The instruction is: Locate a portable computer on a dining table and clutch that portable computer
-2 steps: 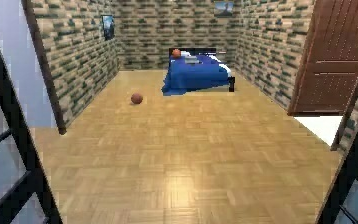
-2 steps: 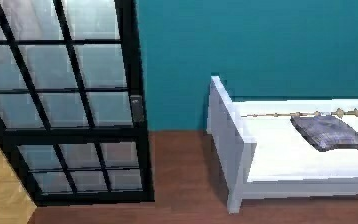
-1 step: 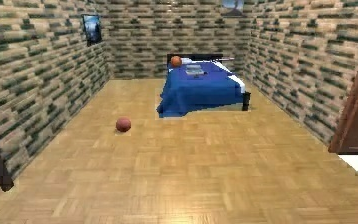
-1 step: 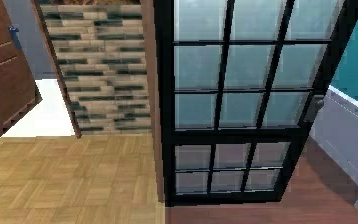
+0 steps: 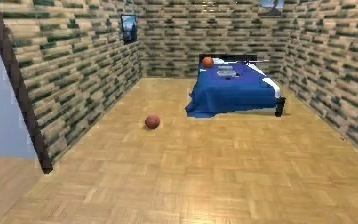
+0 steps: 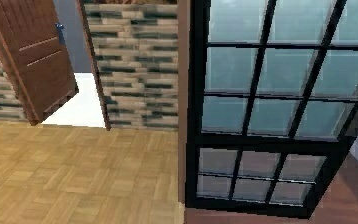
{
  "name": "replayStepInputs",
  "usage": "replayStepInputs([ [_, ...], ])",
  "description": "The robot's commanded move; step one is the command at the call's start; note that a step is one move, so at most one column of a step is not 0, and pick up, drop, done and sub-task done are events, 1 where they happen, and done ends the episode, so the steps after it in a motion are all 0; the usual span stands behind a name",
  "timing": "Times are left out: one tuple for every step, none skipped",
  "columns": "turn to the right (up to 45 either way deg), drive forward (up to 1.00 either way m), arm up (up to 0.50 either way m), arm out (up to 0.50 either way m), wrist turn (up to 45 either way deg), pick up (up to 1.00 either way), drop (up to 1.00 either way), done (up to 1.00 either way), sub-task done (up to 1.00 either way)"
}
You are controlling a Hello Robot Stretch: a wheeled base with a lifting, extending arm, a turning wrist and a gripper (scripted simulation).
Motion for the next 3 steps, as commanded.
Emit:
replayStepInputs([
  [0.0, 0.20, 0.00, 0.00, 0.0, 0.00, 0.00, 0.00, 0.00],
  [-45.0, 0.00, 0.00, 0.00, 0.0, 0.00, 0.00, 0.00, 0.00],
  [-6.0, 0.00, 0.00, 0.00, 0.0, 0.00, 0.00, 0.00, 0.00],
])
